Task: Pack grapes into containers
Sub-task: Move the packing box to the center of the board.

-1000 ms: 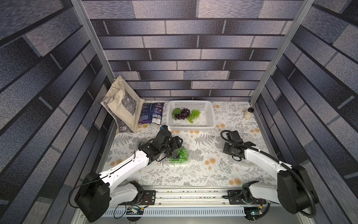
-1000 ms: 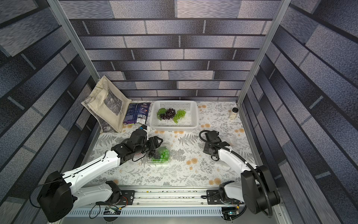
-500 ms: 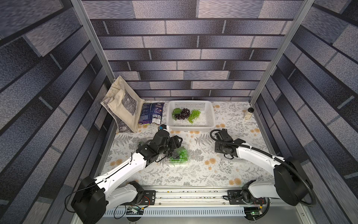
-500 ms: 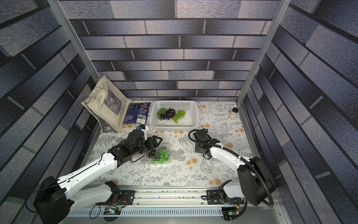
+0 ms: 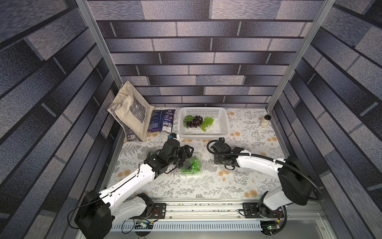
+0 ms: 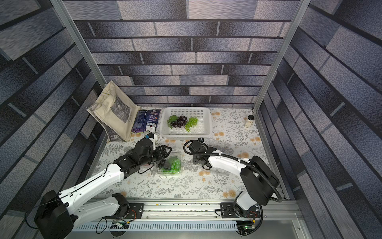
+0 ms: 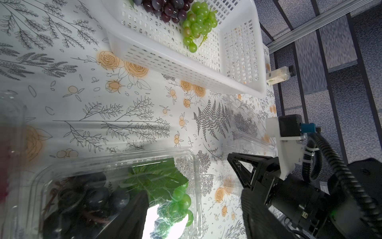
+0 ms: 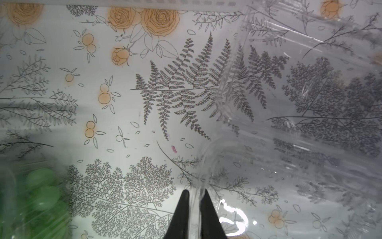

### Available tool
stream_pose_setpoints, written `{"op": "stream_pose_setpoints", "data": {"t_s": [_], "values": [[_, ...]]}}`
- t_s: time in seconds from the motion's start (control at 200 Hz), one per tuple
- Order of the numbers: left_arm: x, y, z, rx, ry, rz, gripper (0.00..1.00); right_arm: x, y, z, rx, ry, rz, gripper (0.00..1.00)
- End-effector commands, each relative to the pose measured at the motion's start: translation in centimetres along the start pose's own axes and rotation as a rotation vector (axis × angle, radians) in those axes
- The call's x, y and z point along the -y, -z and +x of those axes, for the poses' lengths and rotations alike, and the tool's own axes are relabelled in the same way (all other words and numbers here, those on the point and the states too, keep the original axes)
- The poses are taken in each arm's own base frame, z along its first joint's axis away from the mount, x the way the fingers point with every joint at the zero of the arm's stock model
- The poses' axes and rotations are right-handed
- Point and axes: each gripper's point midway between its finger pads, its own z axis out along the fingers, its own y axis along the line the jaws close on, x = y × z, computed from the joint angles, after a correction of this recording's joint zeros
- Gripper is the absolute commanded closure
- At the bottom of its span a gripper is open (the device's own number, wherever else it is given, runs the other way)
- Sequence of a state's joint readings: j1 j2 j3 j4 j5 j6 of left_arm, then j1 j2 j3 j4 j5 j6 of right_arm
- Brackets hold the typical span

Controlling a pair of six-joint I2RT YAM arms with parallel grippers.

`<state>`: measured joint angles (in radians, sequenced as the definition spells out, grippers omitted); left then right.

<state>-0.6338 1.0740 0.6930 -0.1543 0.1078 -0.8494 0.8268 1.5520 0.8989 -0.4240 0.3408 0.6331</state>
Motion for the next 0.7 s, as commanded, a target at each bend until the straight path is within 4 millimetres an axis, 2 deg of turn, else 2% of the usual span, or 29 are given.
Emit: {"op": "stream_pose_setpoints", "data": {"t_s": [0.0,0.406,0.696], "values": [[-0.7,0.7,0.1,0.008,0.009,-0.020,0.27,-1.8,0.4,-1.0,0.035,-0.007,-0.030,0.87],[-0.9,1.2,0.1,0.022,0.021,-0.015,0.27,-6.1,0.2,1.9,-0.006,0.059,-0.091,0.87],[-0.9,1.2,0.1,0.023,0.022,-0.012,0.27,-7.6,0.4,2.2,-0.006,0.059,-0.124,0.87]]}}
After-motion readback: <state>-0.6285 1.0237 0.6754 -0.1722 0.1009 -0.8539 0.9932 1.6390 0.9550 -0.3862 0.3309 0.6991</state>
